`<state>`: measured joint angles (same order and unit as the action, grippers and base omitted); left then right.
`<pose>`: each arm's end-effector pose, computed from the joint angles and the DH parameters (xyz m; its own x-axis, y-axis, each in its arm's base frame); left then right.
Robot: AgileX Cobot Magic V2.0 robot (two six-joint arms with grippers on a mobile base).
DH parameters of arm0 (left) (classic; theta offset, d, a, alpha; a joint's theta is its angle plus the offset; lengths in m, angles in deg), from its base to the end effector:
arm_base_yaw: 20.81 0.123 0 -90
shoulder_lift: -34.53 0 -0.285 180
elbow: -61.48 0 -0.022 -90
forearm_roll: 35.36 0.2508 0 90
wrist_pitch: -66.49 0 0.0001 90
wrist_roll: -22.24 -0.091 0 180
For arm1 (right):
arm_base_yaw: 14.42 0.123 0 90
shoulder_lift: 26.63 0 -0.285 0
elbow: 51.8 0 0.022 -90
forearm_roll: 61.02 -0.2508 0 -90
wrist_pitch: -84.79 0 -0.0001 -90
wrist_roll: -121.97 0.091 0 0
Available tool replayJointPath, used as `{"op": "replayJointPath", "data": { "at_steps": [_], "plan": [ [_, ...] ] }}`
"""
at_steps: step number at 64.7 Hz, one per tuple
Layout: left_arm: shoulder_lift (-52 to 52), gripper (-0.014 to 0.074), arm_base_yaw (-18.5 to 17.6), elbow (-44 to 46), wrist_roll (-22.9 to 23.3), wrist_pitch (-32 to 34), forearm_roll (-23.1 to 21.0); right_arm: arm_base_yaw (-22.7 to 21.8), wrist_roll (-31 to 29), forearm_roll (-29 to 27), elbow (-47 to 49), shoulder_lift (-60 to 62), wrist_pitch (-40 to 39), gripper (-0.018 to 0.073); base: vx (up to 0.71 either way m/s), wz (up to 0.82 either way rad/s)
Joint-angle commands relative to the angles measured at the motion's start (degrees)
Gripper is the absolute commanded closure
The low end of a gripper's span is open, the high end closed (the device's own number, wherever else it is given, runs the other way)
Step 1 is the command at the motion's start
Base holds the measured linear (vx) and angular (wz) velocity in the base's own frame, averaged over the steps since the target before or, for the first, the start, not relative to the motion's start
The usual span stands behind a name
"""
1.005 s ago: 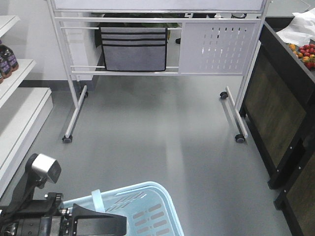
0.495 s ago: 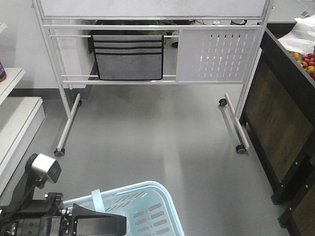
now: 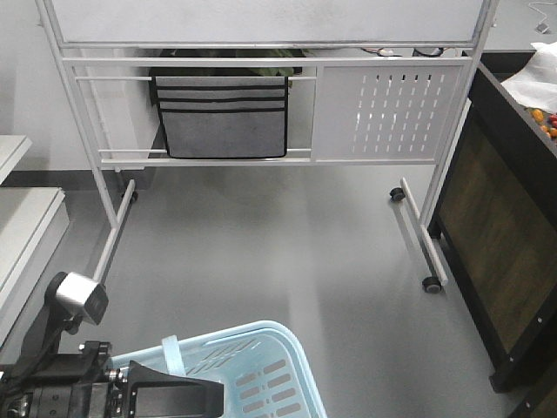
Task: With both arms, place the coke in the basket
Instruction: 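Drive the base past the whiteboard stand carrying the basket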
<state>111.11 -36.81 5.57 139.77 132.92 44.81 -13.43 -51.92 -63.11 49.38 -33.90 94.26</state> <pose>0.1409 -0.1259 0.2329 -0.9391 -0.0777 -0.3349 0.3157 0.1909 -0.9295 0.0566 0.0015 0.1892 -0.0991 0.1404 -0.9851 -0.0093 0.9898 0.1420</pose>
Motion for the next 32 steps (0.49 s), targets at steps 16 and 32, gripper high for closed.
{"op": "replayJointPath", "data": {
  "at_steps": [16,32],
  "plan": [
    [-1.3,0.0603,-0.3,1.2,-0.4,12.5,-4.1,-0.3,-0.3,0.2,-0.8,1.1,-4.0,0.0564,0.20,0.02],
    [-1.3,0.0603,-0.3,1.2,-0.4,12.5,-4.1,-0.3,-0.3,0.2,-0.8,1.1,-4.0,0.0564,0.19,0.07]
  ]
}}
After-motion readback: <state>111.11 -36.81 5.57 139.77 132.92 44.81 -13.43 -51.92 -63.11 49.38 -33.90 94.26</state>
